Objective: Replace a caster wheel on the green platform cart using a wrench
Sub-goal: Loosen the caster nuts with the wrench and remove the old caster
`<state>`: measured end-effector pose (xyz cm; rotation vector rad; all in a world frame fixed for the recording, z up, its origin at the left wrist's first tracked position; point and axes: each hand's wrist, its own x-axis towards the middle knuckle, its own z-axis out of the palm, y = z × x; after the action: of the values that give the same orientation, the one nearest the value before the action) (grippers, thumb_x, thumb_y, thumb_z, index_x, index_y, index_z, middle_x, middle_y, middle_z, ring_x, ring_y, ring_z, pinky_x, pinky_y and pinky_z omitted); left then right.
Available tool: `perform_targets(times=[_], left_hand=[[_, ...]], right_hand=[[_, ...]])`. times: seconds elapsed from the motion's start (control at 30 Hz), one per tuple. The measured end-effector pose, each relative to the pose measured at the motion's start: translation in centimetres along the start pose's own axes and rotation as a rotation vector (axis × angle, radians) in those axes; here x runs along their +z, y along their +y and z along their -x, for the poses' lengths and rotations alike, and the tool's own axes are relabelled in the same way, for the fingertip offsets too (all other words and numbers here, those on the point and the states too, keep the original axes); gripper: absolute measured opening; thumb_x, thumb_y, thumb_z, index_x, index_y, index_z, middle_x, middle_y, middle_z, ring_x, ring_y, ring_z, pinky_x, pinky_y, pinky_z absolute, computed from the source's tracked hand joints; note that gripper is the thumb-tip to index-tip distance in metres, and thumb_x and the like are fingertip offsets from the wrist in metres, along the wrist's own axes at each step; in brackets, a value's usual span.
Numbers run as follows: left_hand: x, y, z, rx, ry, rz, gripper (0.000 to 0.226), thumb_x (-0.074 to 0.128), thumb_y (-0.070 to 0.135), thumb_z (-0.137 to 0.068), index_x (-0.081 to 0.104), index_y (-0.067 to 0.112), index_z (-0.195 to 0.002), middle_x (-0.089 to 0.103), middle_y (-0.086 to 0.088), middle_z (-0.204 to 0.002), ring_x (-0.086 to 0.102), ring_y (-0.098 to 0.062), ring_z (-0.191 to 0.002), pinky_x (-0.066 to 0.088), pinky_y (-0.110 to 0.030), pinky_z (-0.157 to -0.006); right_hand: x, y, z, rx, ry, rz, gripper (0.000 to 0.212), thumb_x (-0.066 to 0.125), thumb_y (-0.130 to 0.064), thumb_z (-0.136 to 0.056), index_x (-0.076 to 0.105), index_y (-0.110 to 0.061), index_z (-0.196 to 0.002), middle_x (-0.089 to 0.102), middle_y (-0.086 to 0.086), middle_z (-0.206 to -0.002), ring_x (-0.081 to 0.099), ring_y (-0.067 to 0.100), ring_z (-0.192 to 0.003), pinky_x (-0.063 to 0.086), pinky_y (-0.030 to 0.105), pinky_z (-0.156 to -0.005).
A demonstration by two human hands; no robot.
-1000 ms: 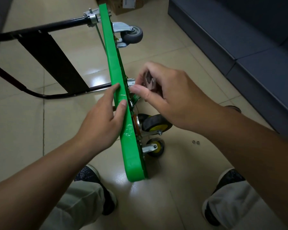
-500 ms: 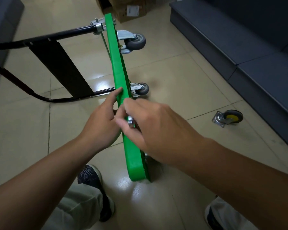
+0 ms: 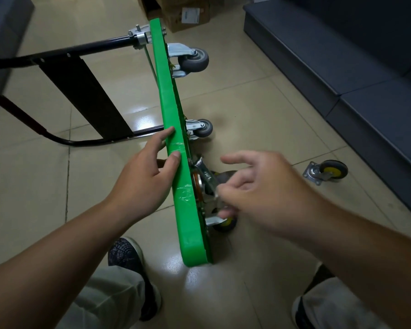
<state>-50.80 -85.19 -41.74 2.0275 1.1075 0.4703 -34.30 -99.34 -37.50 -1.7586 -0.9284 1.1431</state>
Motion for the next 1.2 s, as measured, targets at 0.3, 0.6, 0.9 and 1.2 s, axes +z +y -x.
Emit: perform_targets(times=[0.3, 0.6, 0.9, 1.2], left_hand=[[0.2, -0.7, -0.1, 0.029, 0.023, 0.041, 0.049, 0.051, 0.044, -0.103, 0.036, 0.058, -0.148, 0.047, 0.040, -0.121, 0.064, 0.018, -0.094, 0.056, -0.013, -0.072], [0.1, -0.8, -0.2, 0.020, 0.037, 0.051, 0.048, 0.053, 0.040, -0.103, 0.040, 0.053, -0.148, 0.047, 0.023, -0.136, 0.063, 0.022, -0.091, 0.058, -0.026, -0.077], [0.1, -1.0, -0.4, 0.030, 0.025, 0.042, 0.049, 0.053, 0.041, -0.104, 0.039, 0.053, -0.149, 0.045, 0.025, -0.132, 0.061, 0.026, -0.087, 0.051, -0.013, -0.069], [0.0, -1.3, -0.7, 0.047, 0.044, 0.010, 0.050, 0.054, 0.041, -0.104, 0.042, 0.047, -0.152, 0.046, 0.021, -0.132, 0.058, 0.029, -0.082, 0.047, -0.015, -0.071]], right_hand=[[-5.3, -0.4, 1.3, -0.041, 0.002, -0.538, 0.025, 0.044, 0.000, -0.096, 0.068, -0.001, -0.102, 0.057, 0.012, -0.067, 0.063, 0.028, -0.058, 0.053, 0.027, -0.054], [-3.3, -0.2, 0.1, -0.171, 0.099, -0.195, 0.026, 0.053, -0.016, -0.104, 0.065, 0.002, -0.089, 0.064, 0.006, -0.057, 0.055, 0.020, -0.042, 0.045, 0.023, -0.042], [-0.8, -1.0, 1.3, -0.186, 0.203, 0.525, 0.025, 0.055, -0.020, -0.092, 0.066, -0.009, -0.073, 0.048, 0.002, -0.051, 0.044, 0.010, -0.045, 0.032, 0.019, -0.040], [1.8, -2.7, 0.9, -0.128, 0.140, 0.483, 0.004, 0.053, -0.025, -0.094, 0.052, -0.028, -0.096, 0.059, -0.004, -0.072, 0.050, 0.006, -0.058, 0.031, 0.024, -0.049]])
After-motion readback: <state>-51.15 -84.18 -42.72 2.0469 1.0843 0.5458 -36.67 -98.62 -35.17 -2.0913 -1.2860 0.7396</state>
